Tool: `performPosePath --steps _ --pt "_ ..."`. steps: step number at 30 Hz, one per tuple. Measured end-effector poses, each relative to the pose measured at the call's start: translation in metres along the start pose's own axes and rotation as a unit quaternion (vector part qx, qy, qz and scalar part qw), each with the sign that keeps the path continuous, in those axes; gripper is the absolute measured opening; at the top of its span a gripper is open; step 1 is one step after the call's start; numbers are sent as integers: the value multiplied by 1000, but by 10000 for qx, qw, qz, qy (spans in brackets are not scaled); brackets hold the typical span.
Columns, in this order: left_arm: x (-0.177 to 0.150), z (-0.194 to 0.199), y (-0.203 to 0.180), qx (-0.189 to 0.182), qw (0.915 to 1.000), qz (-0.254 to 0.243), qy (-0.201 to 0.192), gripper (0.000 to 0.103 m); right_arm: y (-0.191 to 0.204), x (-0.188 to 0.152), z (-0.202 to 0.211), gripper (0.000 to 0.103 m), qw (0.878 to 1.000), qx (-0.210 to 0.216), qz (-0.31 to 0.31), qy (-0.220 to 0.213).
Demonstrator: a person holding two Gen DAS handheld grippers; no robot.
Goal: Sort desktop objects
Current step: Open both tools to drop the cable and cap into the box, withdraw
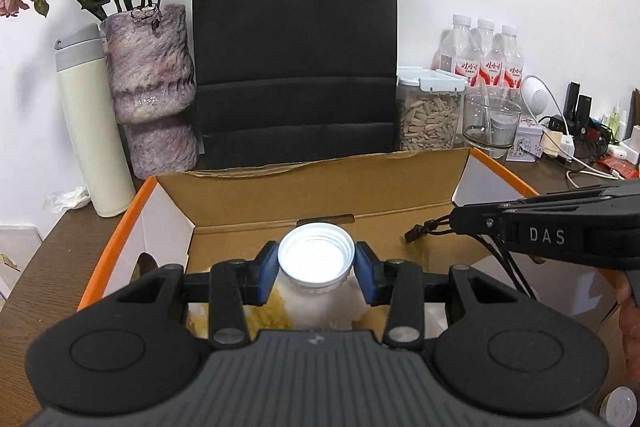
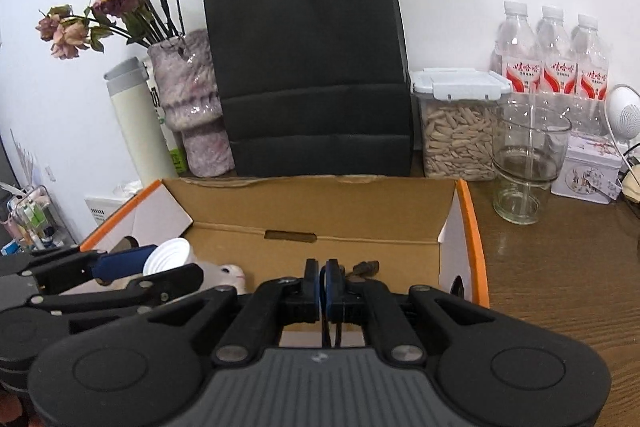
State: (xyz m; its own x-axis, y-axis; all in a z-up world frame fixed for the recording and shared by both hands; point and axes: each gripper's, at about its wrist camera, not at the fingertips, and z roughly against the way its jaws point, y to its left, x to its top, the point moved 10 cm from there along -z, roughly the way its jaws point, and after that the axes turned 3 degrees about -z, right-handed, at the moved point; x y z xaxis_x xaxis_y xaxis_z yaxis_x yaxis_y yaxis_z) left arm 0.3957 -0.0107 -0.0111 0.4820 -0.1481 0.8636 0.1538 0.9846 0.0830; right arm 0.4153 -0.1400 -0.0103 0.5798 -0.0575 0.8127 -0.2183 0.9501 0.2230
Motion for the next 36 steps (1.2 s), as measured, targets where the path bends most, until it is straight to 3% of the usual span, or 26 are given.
performPosePath --steps 3,5,6,7,9,12,15,24,31,36 --pt "-2 0 2 80 10000 5 0 44 -2 -4 0 14 9999 -114 64 70" --pt "-2 1 3 138 9999 12 -2 54 -2 -5 2 35 9998 -163 99 83" --pt "-2 2 4 185 9998 22 -23 65 -3 -5 2 55 9998 -172 102 78" --pt "-1 4 5 234 9997 34 -69 77 -3 -5 4 66 9997 -191 122 54" --pt "0 7 11 440 9989 74 -155 87 -4 -5 10 72 9994 -281 195 -24" --pt "2 10 20 602 9977 228 -227 103 -4 -4 17 94 9996 -233 149 -102" --pt "4 15 24 600 9973 310 -303 103 -1 -6 22 103 9995 -204 230 -108" --pt "7 44 23 745 9951 222 -607 103 11 -8 48 103 9979 -247 454 -390" --pt "6 93 36 814 9909 392 -1000 103 12 -12 92 103 9953 -326 502 -763" --pt "-7 126 51 981 9885 409 -1078 103 4 -23 124 103 9942 -383 474 -892"
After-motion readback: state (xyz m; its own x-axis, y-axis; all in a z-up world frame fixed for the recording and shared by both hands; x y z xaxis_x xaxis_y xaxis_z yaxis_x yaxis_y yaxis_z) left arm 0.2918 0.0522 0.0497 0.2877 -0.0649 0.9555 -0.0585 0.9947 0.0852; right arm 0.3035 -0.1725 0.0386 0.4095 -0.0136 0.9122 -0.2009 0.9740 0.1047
